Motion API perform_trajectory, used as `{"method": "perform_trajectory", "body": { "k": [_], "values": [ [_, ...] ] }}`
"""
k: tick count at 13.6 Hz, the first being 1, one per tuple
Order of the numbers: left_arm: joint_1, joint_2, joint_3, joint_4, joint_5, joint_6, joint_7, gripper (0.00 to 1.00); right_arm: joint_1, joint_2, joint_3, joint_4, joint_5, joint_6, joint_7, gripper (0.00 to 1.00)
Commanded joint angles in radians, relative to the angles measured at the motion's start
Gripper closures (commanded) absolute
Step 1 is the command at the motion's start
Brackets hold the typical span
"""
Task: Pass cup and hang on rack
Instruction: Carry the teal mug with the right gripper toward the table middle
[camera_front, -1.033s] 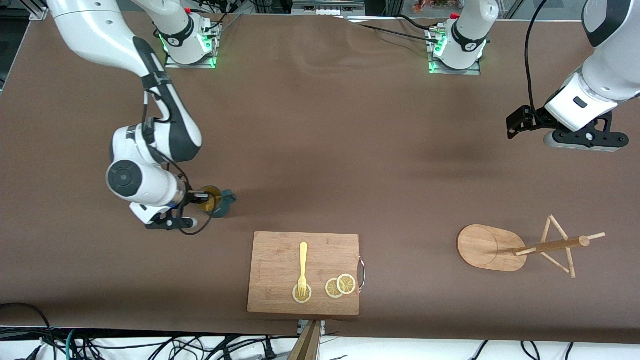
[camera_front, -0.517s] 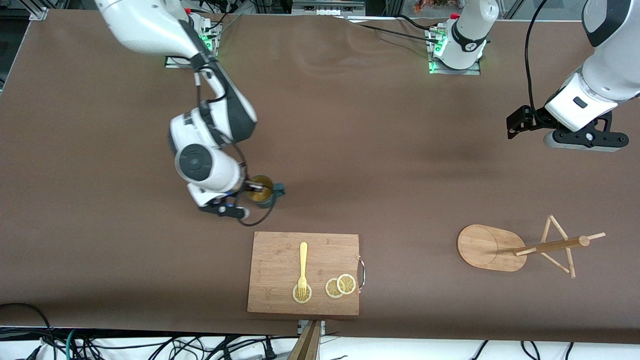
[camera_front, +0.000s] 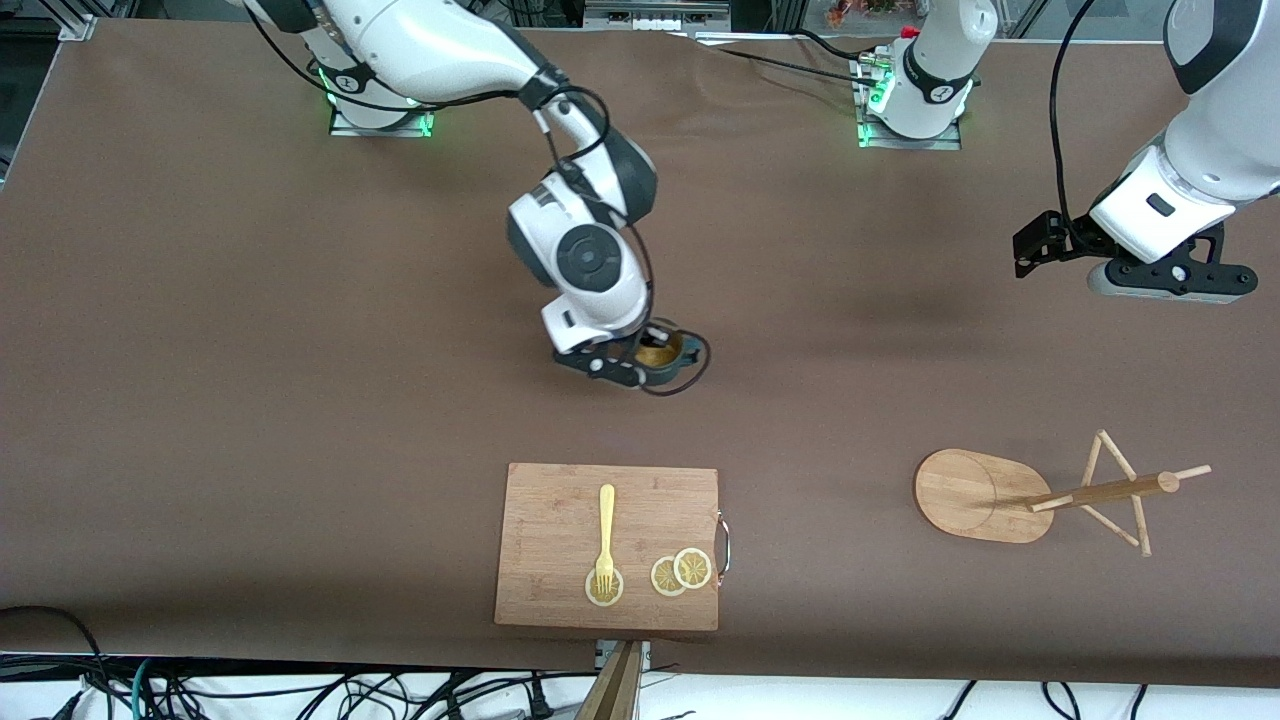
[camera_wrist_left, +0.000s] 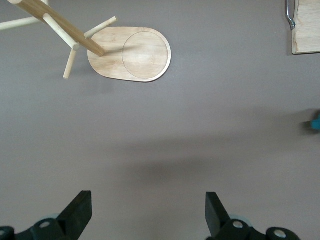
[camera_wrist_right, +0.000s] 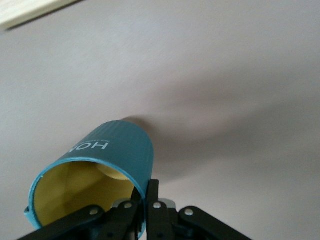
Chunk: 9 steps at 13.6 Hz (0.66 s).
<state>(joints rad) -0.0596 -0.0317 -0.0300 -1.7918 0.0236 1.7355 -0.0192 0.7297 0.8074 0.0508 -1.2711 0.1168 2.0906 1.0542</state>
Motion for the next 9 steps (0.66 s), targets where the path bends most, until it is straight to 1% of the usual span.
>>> {"method": "perform_trajectory", "body": {
  "k": [1,4,6,9],
  "values": [
    [-0.003,0.009,-0.005,0.026,0.021,-0.019,-0.011,0.00,0.065,0.047,-0.011,0.050,0.017,0.052,0.079,1.00],
    [-0.002,0.009,-0.010,0.026,0.021,-0.020,-0.011,0.00,0.129,0.091,-0.011,0.064,0.015,0.140,0.150,0.97],
    [-0.002,0.009,-0.010,0.026,0.021,-0.020,-0.010,0.00,0.142,0.107,-0.011,0.082,0.015,0.147,0.177,0.97],
    [-0.003,0.009,-0.010,0.026,0.021,-0.020,-0.010,0.00,0.157,0.114,-0.011,0.093,0.015,0.149,0.202,0.94]
  ]
}}
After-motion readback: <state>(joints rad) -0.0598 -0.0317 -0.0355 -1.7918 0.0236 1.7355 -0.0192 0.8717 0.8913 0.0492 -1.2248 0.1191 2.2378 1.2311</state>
